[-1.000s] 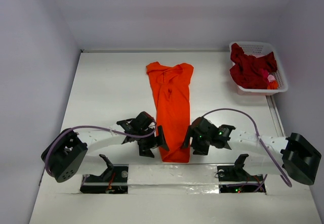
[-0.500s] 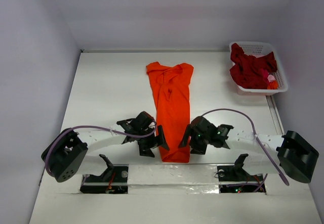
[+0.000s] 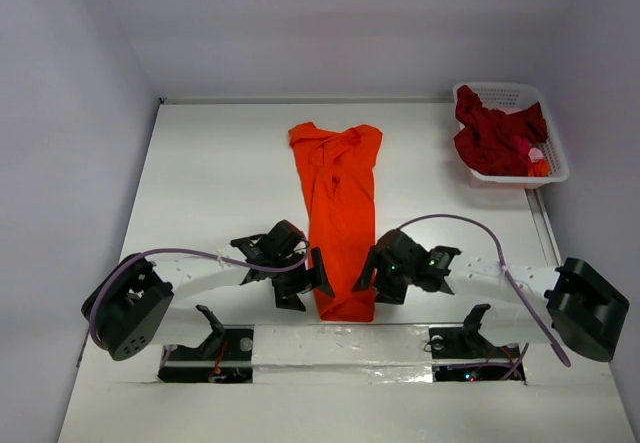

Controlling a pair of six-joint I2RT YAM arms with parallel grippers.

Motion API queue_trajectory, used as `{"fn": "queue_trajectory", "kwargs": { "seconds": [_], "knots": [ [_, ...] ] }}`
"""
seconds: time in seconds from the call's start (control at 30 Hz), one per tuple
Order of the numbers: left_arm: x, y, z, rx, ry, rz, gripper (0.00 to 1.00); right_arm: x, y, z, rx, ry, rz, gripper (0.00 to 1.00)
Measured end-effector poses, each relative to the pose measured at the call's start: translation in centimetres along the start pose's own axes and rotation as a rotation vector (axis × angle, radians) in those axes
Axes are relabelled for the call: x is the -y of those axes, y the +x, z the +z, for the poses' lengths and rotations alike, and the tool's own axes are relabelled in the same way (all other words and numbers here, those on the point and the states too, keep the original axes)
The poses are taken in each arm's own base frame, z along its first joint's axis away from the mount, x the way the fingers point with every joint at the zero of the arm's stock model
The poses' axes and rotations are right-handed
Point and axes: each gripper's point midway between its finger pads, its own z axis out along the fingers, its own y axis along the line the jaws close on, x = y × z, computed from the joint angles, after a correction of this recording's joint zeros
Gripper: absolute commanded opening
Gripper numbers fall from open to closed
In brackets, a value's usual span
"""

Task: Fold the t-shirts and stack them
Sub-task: Grab the bottom of the folded rectangular tshirt with both arms

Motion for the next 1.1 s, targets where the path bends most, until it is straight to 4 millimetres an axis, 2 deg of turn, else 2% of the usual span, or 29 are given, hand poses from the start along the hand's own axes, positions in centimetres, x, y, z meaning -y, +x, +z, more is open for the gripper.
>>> {"fn": "queue_trajectory", "kwargs": {
  "seconds": [0.33,0.77,1.1],
  "knots": [
    [0.4,0.0,0.5,-0.021,0.016,-0.022,0.84,1.6,0.2,-0.9,0.011,0.039,0.002,0.66],
    [0.9,0.2,0.9,-0.050,0.036,-0.034,0.78,2.3,0.3,-0.8,0.006,0.066,-0.001,0.62],
    [0.7,0.2,0.9,-0.049,0.027,-0.038,0.76,1.7,0.4,-0.4,-0.004,0.043,-0.007,0.60]
  ]
}}
